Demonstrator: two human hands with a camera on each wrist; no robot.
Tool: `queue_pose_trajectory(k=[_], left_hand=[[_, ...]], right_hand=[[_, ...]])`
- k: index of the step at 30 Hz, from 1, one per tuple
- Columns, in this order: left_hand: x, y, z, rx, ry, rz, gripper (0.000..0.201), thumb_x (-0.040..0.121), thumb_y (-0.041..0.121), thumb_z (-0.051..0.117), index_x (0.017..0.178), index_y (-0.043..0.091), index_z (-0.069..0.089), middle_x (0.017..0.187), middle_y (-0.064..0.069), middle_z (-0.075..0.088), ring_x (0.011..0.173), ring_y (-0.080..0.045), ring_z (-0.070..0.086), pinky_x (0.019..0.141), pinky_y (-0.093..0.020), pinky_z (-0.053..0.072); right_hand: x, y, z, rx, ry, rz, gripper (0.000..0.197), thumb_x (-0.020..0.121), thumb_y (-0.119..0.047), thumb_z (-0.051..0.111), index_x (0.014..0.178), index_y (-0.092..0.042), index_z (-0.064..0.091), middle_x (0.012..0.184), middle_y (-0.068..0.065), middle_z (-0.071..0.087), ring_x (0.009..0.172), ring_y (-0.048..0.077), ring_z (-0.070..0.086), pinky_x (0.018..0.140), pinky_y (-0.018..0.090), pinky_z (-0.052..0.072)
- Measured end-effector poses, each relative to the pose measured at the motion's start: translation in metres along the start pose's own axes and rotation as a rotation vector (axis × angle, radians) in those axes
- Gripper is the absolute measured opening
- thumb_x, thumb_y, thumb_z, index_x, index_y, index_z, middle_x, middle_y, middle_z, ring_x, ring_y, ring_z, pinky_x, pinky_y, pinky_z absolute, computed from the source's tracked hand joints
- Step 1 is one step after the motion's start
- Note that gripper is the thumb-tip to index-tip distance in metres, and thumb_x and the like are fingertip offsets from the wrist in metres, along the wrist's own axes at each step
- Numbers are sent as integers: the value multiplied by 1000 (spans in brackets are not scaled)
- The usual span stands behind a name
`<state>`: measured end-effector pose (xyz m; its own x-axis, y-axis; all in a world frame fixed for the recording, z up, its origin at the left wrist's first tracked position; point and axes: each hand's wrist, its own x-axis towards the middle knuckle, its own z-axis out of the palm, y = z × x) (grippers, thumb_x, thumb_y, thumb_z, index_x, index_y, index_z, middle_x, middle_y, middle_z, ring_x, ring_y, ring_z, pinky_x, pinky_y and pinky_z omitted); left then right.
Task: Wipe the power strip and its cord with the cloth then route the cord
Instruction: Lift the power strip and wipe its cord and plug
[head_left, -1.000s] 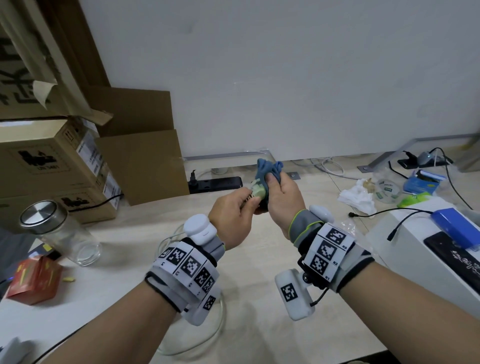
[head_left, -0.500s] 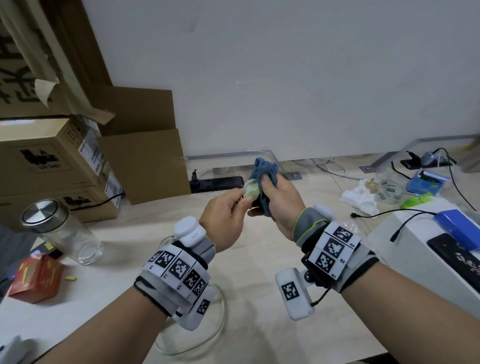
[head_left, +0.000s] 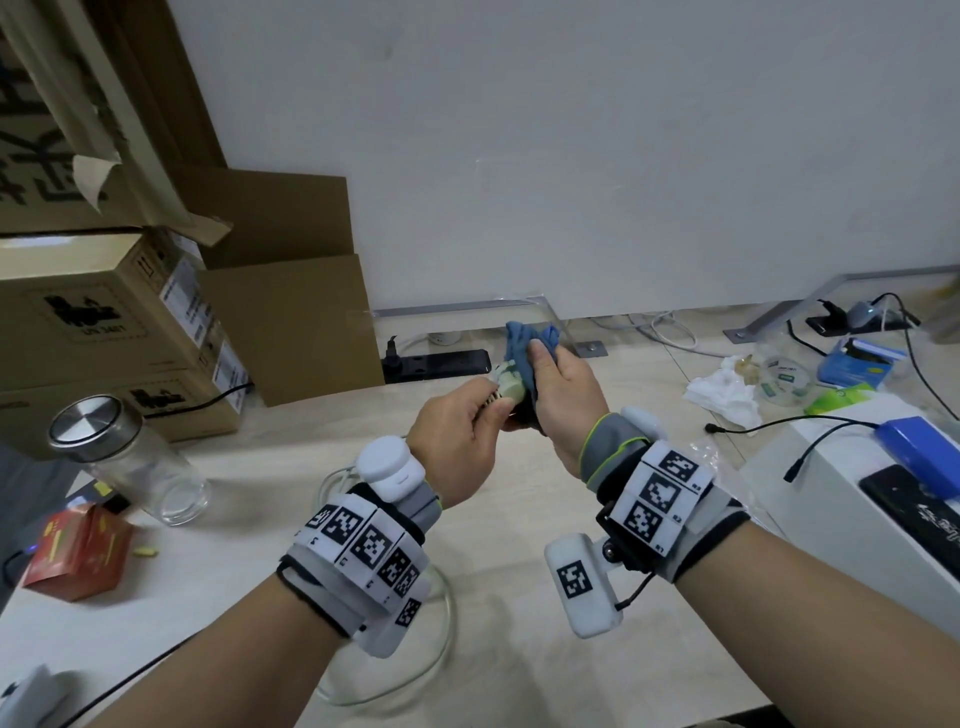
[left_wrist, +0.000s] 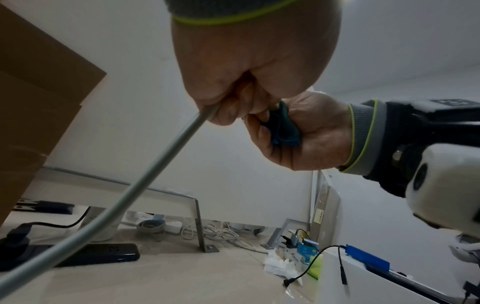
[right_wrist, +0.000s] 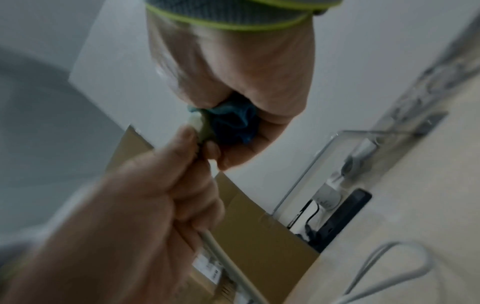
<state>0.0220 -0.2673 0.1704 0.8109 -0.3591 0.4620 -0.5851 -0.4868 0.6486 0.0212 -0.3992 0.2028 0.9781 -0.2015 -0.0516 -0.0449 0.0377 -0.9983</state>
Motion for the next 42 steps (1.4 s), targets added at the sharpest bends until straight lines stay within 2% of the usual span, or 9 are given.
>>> queue_pose_trajectory(k=[7, 10, 17, 22, 25, 34, 35, 37, 42], left_hand=[[1, -3, 3, -32, 6, -61, 30, 92, 33, 41, 84, 9, 57, 71, 0, 65, 63, -19, 58, 56, -31, 44], [-4, -4, 6, 5, -7, -26, 39, 94, 40, 37, 79, 9, 56, 64, 4, 56, 57, -17, 51, 53, -31, 39], [-7, -8, -1, -441, -13, -483, 40, 98, 43, 33, 69, 18, 46, 55, 10, 39, 51, -11, 33, 49, -28, 27], [-3, 5, -13, -924, -85, -717, 43, 95, 52, 34, 65, 22, 31, 51, 7, 21, 46, -10, 11, 47, -26, 8], [-1, 7, -11, -915, -117, -750, 46, 101, 44, 30, 61, 21, 30, 46, 7, 21, 41, -8, 11, 45, -23, 5], [-5, 29, -7, -644, -104, -553, 60, 103, 33, 27, 60, 8, 61, 44, 16, 25, 36, -25, 25, 43, -40, 17], [-3, 29, -7, -571, -90, -506, 53, 103, 31, 30, 69, 6, 62, 81, 13, 29, 47, -35, 37, 47, -47, 23], [-1, 19, -6, -328, -48, -391, 42, 100, 39, 38, 76, 13, 61, 76, -7, 65, 60, -24, 57, 57, -42, 41], [-1, -5, -5, -161, -25, -328, 35, 100, 31, 38, 71, 20, 53, 56, 10, 47, 56, -7, 46, 57, -30, 33]], right_hand=[[-3, 4, -2, -271, 18, -218, 11, 98, -21, 46, 106, -23, 54, 85, -7, 62, 77, 7, 62, 74, 26, 53], [-1, -1, -4, -248, 9, -63, 19, 100, -28, 42, 99, -13, 54, 71, 4, 61, 48, 11, 62, 47, 27, 54], [5, -10, -20, 77, -21, 238, 33, 100, -47, 30, 106, -23, 52, 79, 8, 70, 68, 28, 70, 64, 43, 59], [2, -2, -13, 3, -16, -5, 25, 99, -45, 34, 102, -36, 58, 104, 0, 66, 96, 25, 65, 85, 54, 53], [-9, 7, -1, -347, -154, -297, 30, 91, -42, 39, 116, -38, 55, 115, -7, 62, 108, 14, 58, 94, 32, 47], [-3, 2, 8, -602, -22, -252, 31, 98, -39, 42, 84, -12, 52, 77, 3, 57, 69, 21, 53, 58, 23, 36], [-1, 1, 8, -553, 1, -216, 34, 98, -38, 43, 84, -9, 55, 76, 4, 58, 66, 18, 54, 55, 18, 38], [5, 4, 8, -412, 38, -113, 43, 96, -43, 45, 86, -4, 61, 77, 8, 64, 65, 21, 60, 54, 18, 48], [15, 0, 5, 146, 83, 233, 46, 96, -50, 40, 91, -11, 64, 87, 12, 72, 82, 30, 66, 86, 57, 52]])
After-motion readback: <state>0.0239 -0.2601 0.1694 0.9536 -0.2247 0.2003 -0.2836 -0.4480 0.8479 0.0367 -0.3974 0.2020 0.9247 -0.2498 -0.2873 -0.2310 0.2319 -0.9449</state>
